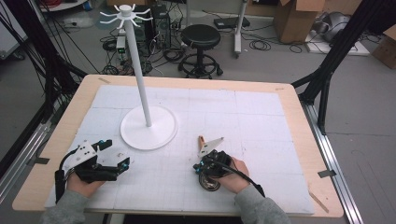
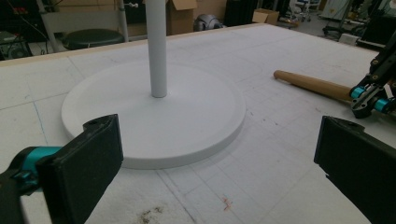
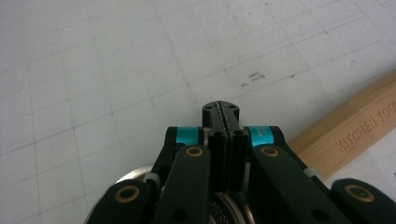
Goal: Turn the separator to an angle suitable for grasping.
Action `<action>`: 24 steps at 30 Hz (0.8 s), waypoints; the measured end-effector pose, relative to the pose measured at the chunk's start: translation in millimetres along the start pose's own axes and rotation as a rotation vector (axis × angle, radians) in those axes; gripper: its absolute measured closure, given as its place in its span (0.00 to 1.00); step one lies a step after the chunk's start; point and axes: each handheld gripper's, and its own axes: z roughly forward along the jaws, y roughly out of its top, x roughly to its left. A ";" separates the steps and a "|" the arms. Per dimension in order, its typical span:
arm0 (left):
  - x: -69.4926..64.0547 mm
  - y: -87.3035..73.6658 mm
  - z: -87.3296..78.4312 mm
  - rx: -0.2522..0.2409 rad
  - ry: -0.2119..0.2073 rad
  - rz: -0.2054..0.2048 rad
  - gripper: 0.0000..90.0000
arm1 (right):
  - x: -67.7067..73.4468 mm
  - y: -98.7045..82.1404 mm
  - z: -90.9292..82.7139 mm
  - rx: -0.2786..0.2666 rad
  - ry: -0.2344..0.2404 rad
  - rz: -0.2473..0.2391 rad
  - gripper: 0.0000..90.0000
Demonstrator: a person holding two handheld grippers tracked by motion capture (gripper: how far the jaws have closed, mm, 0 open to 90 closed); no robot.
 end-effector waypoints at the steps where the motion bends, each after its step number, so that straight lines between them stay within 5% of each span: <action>1: 0.2 0.1 0.1 0.000 0.000 0.000 0.02 | 0.4 -2.2 -1.6 -0.001 0.000 0.002 1.00; 24: -0.1 0.8 8.4 0.008 -0.012 -0.001 0.02 | 4.0 -34.5 -28.4 0.006 0.012 0.026 1.00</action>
